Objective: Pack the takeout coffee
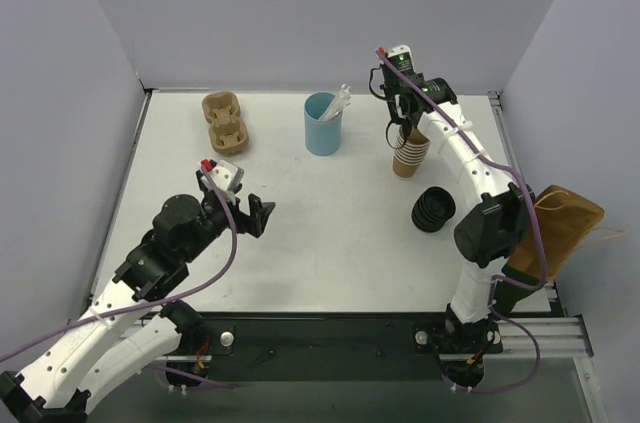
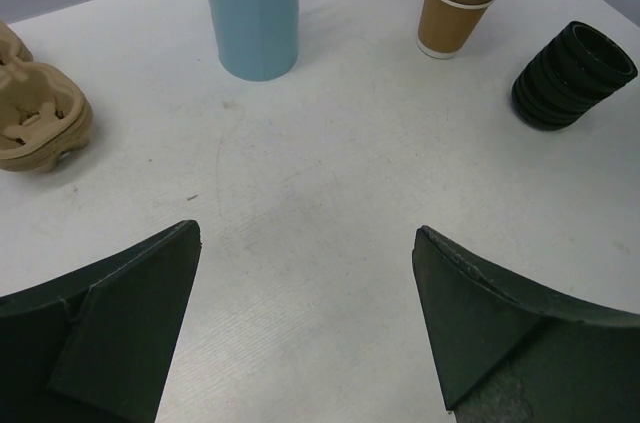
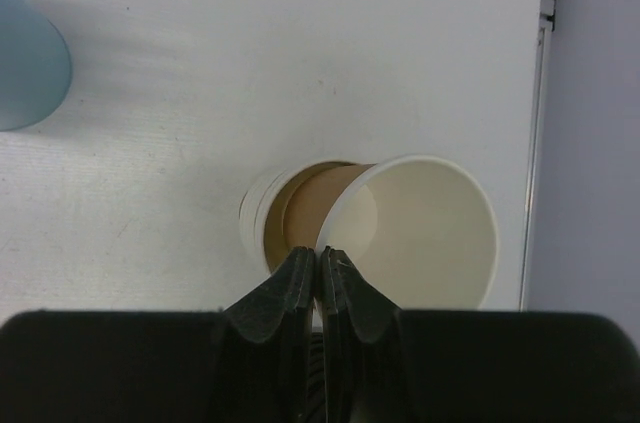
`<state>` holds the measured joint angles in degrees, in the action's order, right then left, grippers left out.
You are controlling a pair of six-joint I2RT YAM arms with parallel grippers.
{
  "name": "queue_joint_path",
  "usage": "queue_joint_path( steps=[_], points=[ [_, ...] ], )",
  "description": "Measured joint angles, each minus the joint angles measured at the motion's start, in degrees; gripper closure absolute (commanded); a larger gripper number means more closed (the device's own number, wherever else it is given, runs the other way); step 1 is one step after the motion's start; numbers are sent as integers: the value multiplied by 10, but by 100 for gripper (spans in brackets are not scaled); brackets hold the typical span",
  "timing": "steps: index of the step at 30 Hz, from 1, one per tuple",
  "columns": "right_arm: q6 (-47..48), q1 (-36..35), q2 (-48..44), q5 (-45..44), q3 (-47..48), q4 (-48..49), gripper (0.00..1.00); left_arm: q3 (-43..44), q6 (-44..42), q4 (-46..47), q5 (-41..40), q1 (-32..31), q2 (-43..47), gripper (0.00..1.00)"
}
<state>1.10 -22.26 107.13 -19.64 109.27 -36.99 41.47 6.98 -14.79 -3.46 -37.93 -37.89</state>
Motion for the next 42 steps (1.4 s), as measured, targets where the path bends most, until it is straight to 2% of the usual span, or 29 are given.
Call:
queue_joint_path(
  steps=[7,13,19,23,31,42],
  points=[
    [38,-54,-18,-63,66,-11,93,0,1,-9,-120,-2,31,3],
    [37,-106,-61,-61,80,-18,92,0,5,-25,-236,-2,65,3],
    [-9,-181,-123,-21,8,-14,92,0,14,-32,-349,-2,131,3],
    [-46,-256,-124,0,-45,-6,92,-7,16,-30,-405,-2,193,3],
    [-108,-387,-26,21,-105,32,92,-35,16,-10,-448,-2,242,3],
    [-162,-426,5,34,-191,71,85,-45,16,0,-441,-2,239,3]
  ],
)
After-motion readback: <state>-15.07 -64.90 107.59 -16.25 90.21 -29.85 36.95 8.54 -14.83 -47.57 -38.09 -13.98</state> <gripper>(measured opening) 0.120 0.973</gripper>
